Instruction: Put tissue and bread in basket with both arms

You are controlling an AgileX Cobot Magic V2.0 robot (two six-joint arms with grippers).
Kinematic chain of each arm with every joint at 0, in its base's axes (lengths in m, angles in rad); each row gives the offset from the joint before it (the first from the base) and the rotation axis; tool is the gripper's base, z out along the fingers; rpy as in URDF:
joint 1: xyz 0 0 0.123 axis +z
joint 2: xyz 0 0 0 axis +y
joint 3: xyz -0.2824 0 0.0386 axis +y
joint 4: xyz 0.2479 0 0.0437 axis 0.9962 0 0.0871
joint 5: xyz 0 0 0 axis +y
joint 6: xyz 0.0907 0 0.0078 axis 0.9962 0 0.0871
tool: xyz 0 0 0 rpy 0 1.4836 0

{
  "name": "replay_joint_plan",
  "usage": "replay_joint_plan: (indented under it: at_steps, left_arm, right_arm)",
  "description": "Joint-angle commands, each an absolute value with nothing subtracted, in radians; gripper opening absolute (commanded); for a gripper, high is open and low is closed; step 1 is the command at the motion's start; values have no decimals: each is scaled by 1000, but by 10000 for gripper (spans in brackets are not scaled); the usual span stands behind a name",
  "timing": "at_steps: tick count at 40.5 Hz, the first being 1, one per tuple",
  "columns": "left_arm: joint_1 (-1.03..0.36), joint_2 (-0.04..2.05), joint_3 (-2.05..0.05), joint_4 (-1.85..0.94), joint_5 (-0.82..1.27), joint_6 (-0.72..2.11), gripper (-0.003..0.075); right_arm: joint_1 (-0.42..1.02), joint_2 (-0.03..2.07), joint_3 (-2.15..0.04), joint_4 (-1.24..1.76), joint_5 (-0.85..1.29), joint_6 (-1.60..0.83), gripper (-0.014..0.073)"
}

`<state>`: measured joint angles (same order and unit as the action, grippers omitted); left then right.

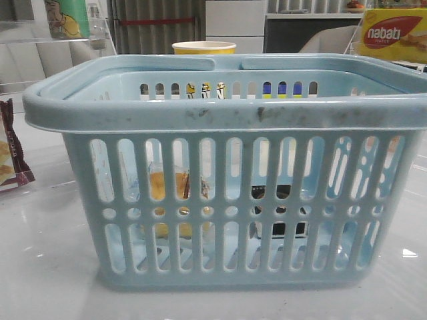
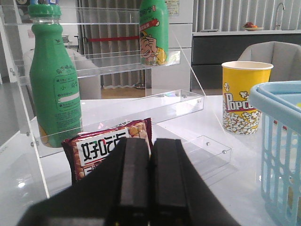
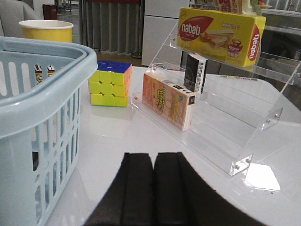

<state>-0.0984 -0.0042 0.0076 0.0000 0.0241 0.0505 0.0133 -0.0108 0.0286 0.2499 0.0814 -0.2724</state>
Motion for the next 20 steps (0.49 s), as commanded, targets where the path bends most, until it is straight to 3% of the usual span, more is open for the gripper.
replay_joint_plan:
  at_steps: [1, 7, 15, 20]
  left_arm:
    - [-96, -22, 13, -6, -61, 42, 93]
    - [-96, -22, 13, -6, -61, 42, 93]
    - [-96, -22, 13, -6, -61, 42, 93]
    - [-96, -22, 13, -6, -61, 42, 93]
  right_arm:
    - [8, -30, 23, 257, -23, -278, 57]
    - [9, -30, 23, 254, -41, -267, 57]
    - [11, -30, 23, 13, -105, -9, 57]
    - [9, -30, 23, -31, -111, 29, 59]
